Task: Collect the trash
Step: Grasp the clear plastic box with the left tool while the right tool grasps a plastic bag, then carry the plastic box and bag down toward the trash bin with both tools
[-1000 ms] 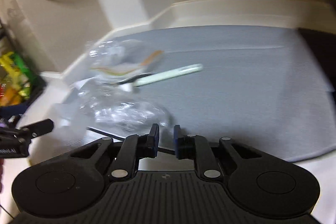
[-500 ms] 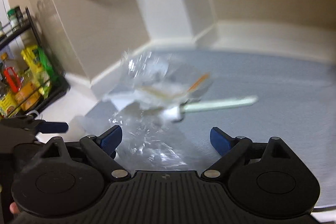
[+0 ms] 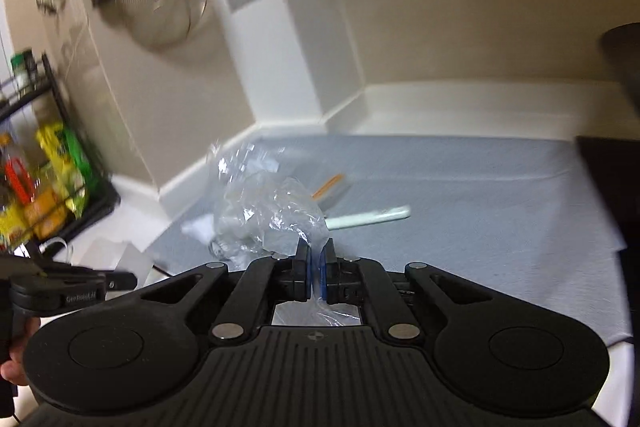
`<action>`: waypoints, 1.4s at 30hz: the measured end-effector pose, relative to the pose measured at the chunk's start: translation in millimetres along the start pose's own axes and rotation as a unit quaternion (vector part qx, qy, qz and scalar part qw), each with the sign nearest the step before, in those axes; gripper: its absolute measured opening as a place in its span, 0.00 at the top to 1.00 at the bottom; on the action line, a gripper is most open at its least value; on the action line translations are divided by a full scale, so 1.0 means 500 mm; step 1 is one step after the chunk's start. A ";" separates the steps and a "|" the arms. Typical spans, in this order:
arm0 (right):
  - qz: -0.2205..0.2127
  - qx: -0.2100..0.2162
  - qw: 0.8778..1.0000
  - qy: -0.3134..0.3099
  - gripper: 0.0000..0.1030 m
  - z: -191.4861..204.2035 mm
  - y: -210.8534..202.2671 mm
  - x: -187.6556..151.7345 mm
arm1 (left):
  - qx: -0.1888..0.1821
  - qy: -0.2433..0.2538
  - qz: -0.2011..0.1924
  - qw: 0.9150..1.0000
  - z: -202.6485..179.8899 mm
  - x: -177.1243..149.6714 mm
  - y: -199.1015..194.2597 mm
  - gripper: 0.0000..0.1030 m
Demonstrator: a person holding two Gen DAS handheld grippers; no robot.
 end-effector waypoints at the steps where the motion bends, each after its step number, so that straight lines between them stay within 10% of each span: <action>1: -0.002 -0.003 1.000 0.004 0.95 -0.005 -0.011 -0.002 | -0.001 -0.002 -0.005 1.000 0.001 -0.003 -0.010 1.00; 17: 0.004 0.051 0.999 -0.011 0.95 0.029 -0.167 -0.065 | -0.017 -0.025 -0.067 0.997 -0.026 -0.114 -0.271 1.00; 31: -0.007 0.142 0.988 -0.054 0.95 0.069 -0.447 -0.124 | 0.034 -0.042 -0.082 0.995 -0.092 -0.345 -0.635 1.00; 42: 0.095 0.183 0.972 -0.110 0.95 0.128 -0.478 -0.289 | 0.022 -0.100 -0.027 0.994 -0.144 -0.559 -0.688 1.00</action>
Point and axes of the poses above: each gripper's, at about its wrist camera, not at the fingertips, and y roughly the way its jaws point, z to its left, x to its top, the point moved 1 cm from there along y, roughly the way its jaws point, and after that the axes turned 5 degrees about -y, right-handed, at the moved point
